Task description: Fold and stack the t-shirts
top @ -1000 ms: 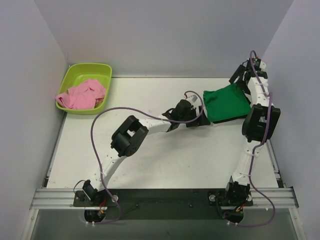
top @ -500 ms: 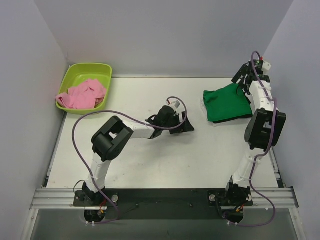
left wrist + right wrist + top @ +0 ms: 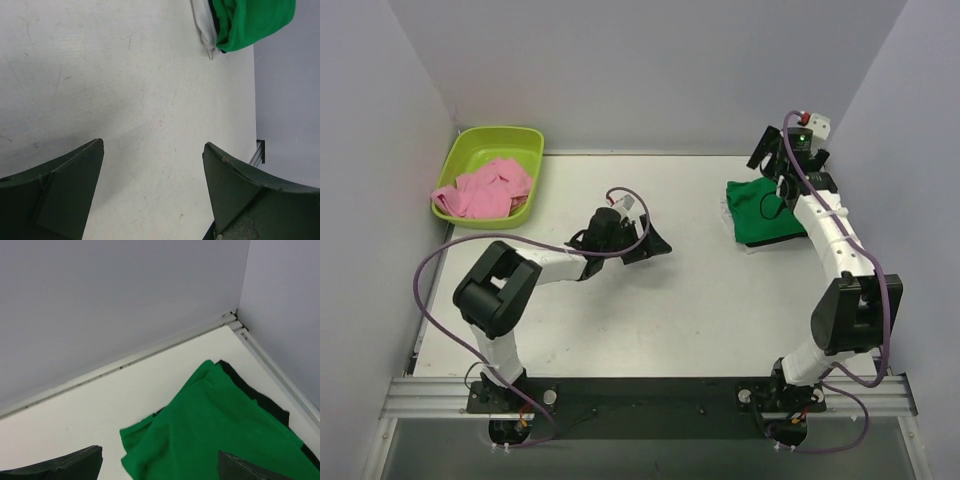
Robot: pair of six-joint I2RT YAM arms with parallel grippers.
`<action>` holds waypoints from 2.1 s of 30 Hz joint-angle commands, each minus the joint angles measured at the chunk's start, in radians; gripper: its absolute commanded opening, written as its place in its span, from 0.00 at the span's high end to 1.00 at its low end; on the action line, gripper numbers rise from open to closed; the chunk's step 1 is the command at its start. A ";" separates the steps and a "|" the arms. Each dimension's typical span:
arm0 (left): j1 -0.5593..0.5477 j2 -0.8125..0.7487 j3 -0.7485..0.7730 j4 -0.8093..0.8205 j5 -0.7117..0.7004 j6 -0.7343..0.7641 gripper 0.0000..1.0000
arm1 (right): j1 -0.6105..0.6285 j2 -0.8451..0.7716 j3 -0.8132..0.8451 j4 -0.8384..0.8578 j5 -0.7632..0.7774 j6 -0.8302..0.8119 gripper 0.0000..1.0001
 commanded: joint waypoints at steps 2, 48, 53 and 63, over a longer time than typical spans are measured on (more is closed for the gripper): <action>0.016 -0.210 -0.027 -0.086 -0.032 0.093 0.08 | 0.058 -0.161 -0.176 0.051 -0.001 0.073 0.00; 0.030 -0.979 -0.048 -0.803 -0.600 0.430 0.03 | 0.284 -0.238 -0.336 0.025 0.145 0.056 0.00; 0.038 -0.984 -0.076 -0.792 -0.592 0.433 0.03 | 0.218 -0.045 -0.246 0.062 0.071 0.085 0.00; 0.059 -0.965 -0.101 -0.772 -0.578 0.430 0.03 | 0.175 0.161 -0.086 0.088 -0.036 0.127 0.00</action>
